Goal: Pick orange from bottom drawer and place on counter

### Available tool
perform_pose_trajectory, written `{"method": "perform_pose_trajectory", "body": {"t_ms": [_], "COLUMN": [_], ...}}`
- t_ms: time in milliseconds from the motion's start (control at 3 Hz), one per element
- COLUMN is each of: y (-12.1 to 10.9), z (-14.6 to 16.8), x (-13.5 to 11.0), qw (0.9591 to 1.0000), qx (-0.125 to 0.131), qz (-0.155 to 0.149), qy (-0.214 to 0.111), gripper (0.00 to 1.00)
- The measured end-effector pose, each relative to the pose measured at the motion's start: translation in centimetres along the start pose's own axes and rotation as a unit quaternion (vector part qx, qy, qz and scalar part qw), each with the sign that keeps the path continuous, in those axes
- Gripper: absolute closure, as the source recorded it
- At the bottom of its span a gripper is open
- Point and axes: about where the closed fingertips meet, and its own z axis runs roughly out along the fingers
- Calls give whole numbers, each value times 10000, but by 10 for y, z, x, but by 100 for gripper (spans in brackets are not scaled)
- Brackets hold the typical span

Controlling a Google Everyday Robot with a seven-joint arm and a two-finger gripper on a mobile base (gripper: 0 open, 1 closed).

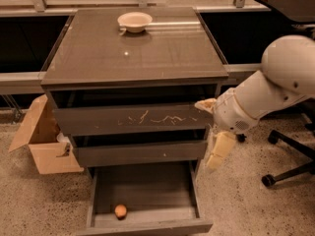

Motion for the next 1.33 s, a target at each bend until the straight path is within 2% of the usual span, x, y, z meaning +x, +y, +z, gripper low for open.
{"method": "perform_pose_trajectory", "body": {"t_ms": [333, 667, 1000, 1333], "y": [0, 4, 2, 2], "z": [60, 135, 176, 176], "x": [25, 55, 66, 66], "qw": [9997, 9985, 9979, 9979], "qx": [-232, -517, -567, -568], "qz": [-37, -18, -13, -13], "qy": [-23, -186, -319, -319], "gripper": [0, 0, 0, 0]}}
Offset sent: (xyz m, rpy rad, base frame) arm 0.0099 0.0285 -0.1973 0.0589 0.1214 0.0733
